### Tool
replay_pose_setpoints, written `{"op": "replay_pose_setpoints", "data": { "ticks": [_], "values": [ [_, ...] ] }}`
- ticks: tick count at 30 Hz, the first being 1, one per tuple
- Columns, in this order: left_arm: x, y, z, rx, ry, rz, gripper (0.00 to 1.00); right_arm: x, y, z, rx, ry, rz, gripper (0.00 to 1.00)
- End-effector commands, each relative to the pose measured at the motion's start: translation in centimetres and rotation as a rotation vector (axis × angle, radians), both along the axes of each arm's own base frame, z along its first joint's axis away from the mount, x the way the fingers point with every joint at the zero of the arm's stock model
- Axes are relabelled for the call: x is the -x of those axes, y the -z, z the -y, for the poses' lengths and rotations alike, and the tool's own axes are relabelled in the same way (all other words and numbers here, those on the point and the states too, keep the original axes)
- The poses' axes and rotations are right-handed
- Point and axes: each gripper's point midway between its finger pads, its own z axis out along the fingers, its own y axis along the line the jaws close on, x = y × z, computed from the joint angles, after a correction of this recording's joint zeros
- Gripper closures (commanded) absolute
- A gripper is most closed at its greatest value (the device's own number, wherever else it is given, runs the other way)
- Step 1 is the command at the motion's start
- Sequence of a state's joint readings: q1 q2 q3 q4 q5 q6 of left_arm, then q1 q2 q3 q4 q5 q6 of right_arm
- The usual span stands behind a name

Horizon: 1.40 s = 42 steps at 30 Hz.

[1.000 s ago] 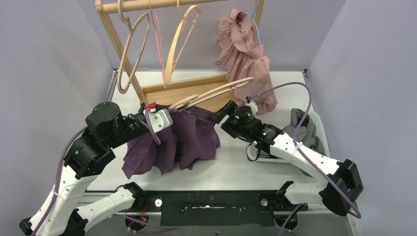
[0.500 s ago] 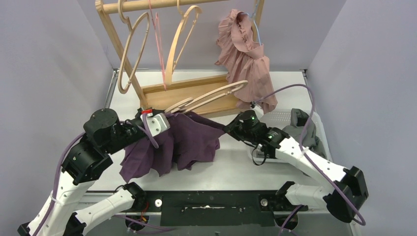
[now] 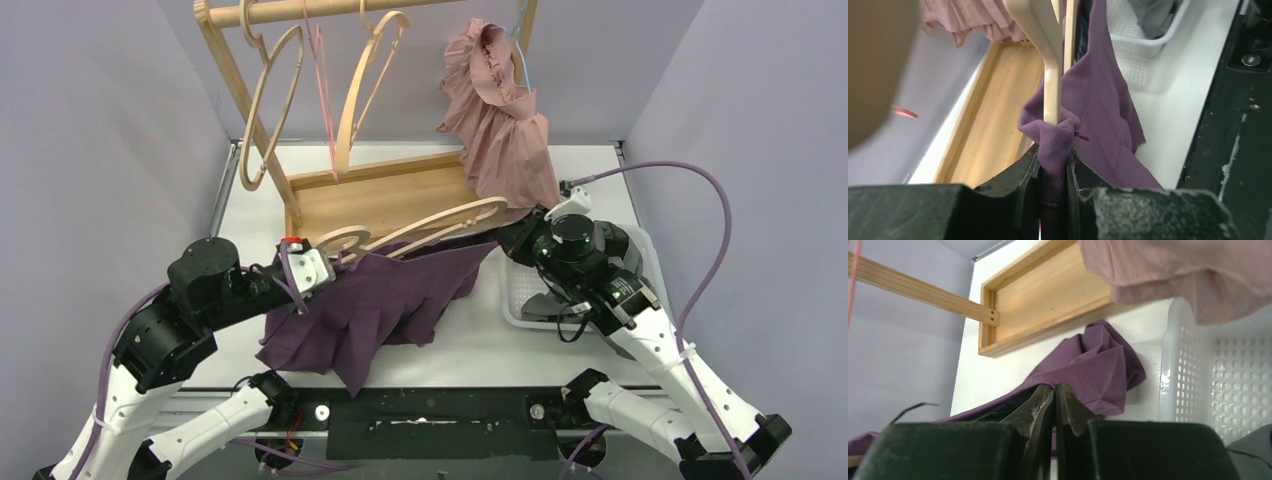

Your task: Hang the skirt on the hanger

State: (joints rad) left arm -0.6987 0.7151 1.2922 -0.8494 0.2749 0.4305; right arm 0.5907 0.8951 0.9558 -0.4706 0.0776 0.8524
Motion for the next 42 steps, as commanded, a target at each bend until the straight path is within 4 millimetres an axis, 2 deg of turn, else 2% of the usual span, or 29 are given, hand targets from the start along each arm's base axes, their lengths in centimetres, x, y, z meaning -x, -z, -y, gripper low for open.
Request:
{"op": "replay_pose_setpoints", "data": {
  "ticks": [1, 10, 16, 19, 23, 27, 29, 33, 35, 36, 39, 40, 42],
  "values": [
    [0.8, 0.3, -0.6, -0.003, -0.01, -0.051, 1.0, -0.6, -5.6, 2.0, 0.047, 0.019, 0.186, 1.0],
    [0.2, 4.9, -0.8, -0.155, -0.034, -0.189, 1.0, -0.1, -9.9, 1.7, -0.024, -0.002, 0.277, 1.0],
    [-0.6, 6.8, -1.2, -0.23, -0.072, -0.24, 1.0, 0.2, -11.2, 2.1, 0.0, -0.01, 0.304, 1.0],
    [-1.0, 7.8, -1.2, -0.27, -0.081, -0.271, 1.0, 0.6, -11.5, 1.3, 0.015, -0.074, 0.331, 1.0],
    [-1.4, 7.6, -0.1, -0.272, -0.047, -0.286, 1.0, 1.8, -11.3, -1.7, 0.019, -0.28, 0.356, 1.0],
    [-2.2, 5.8, 1.8, -0.222, 0.005, -0.254, 1.0, 2.9, -10.3, -4.5, -0.005, -0.463, 0.357, 1.0],
    [-2.5, 4.9, 2.8, -0.184, 0.04, -0.233, 1.0, 3.5, -10.5, -5.8, -0.029, -0.548, 0.385, 1.0],
    [-2.8, 4.2, 4.8, -0.099, 0.098, -0.204, 1.0, 4.8, -9.9, -7.5, -0.006, -0.709, 0.424, 1.0],
    [-2.9, 4.5, 5.4, -0.058, 0.111, -0.188, 1.0, 5.4, -9.2, -7.7, 0.05, -0.771, 0.452, 0.99],
    [-2.9, 4.7, 5.6, -0.042, 0.116, -0.179, 1.0, 5.6, -9.0, -7.6, 0.082, -0.796, 0.468, 0.92],
    [-2.8, 5.0, 6.0, 0.014, 0.126, -0.143, 1.0, 6.1, -8.9, -7.4, 0.187, -0.877, 0.556, 0.56],
    [-2.7, 5.0, 6.0, 0.026, 0.132, -0.134, 1.0, 6.1, -8.9, -7.4, 0.218, -0.906, 0.584, 0.48],
    [-2.7, 5.5, 6.1, 0.036, 0.133, -0.132, 1.0, 6.2, -8.9, -7.8, 0.263, -0.966, 0.627, 0.4]
  ]
}}
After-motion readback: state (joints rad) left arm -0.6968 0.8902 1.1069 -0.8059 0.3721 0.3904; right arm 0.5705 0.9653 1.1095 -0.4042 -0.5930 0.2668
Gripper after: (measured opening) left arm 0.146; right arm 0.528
